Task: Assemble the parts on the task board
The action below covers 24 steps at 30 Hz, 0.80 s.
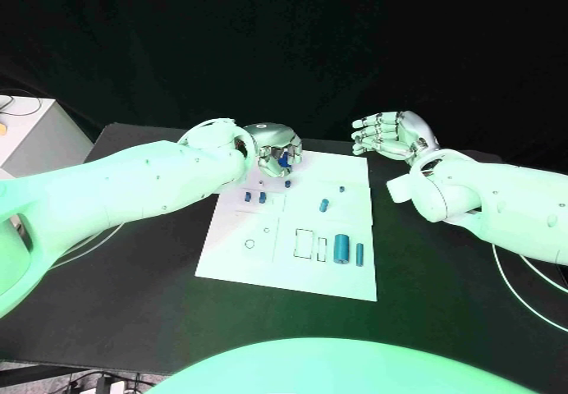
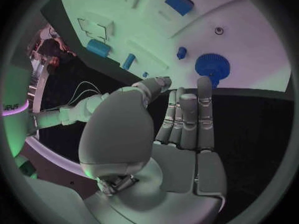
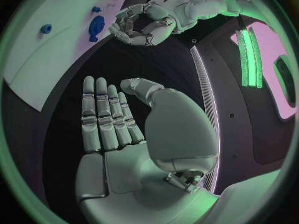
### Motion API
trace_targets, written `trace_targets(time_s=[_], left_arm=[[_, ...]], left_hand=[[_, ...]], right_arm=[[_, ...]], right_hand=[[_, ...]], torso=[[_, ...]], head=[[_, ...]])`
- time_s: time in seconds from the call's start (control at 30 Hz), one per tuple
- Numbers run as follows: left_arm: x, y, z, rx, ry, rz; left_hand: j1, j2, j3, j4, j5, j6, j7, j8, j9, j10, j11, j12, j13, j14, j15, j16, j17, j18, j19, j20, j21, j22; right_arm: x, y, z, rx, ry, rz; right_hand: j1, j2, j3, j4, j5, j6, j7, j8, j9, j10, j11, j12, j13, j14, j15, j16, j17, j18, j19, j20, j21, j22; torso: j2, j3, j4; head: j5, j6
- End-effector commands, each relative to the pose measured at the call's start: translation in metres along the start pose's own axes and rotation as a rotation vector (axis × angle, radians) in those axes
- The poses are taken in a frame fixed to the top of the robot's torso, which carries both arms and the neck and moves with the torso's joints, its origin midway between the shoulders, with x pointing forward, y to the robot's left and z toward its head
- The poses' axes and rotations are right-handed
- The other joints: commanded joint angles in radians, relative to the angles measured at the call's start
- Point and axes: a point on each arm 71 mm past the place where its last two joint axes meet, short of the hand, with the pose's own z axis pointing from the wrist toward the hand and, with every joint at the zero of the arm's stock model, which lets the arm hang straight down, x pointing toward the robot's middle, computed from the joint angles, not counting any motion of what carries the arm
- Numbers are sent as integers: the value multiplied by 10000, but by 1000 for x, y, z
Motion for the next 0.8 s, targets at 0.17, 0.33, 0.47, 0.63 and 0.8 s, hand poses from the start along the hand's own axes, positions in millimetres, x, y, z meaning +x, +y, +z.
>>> trace_targets(time_s=[0.17,0.33,0.47,0.63,0.8], left_arm=[[9,-6,5,210,1082,1634],[12,-6,6,89,1514,1875],[15,-6,7,58,1821,1929],[19,-8,8,100,2057,1922],[23,-8,10,50,2121,1886]], left_hand=[[-133,-214,-283,55,-101,161,-69,-297,-218,-297,45,-300,-272,-120,75,102,-169,141,-73,57,-34,-32],[-137,-200,-321,62,-99,222,-88,-341,-252,-245,25,-324,-321,17,59,264,21,147,-43,55,-27,-32],[-39,-139,-289,9,-62,337,-35,-477,-345,-49,-12,-422,-465,176,24,499,191,149,36,29,40,-2],[-87,-150,-301,33,-76,458,-60,-598,-419,92,-32,-580,-618,216,3,616,233,146,48,20,67,14],[-133,-188,-336,49,-94,473,-65,-697,-471,155,-27,-672,-703,179,9,634,153,143,47,19,73,20]], right_arm=[[2,1,0,-161,186,16],[2,2,0,-167,189,20],[3,2,0,-177,200,27],[4,2,0,-186,216,36],[4,3,0,-195,240,48]], right_hand=[[-32,81,21,-65,20,58,305,-49,-15,72,-5,-71,-1,65,37,-44,-15,12,-6,-6,-57,-12],[-32,81,21,-65,20,58,305,-49,-15,72,-5,-71,-1,65,37,-44,-15,12,-6,-6,-57,-12],[-32,86,20,-70,19,63,307,-55,-16,75,-4,-75,-1,68,38,-47,-20,10,-4,-6,-55,-15],[-32,86,20,-70,19,63,307,-55,-16,75,-4,-75,-1,68,38,-47,-20,10,-4,-6,-55,-15],[-32,86,20,-70,19,63,307,-55,-16,75,-4,-75,-1,68,38,-47,-20,10,-4,-6,-55,-15]], torso=[[8,2,-12],[12,5,-12],[12,-1,-17],[17,-8,-18],[9,-15,-10]], head=[[14,20],[13,23],[21,16],[8,-14],[-12,-7]])
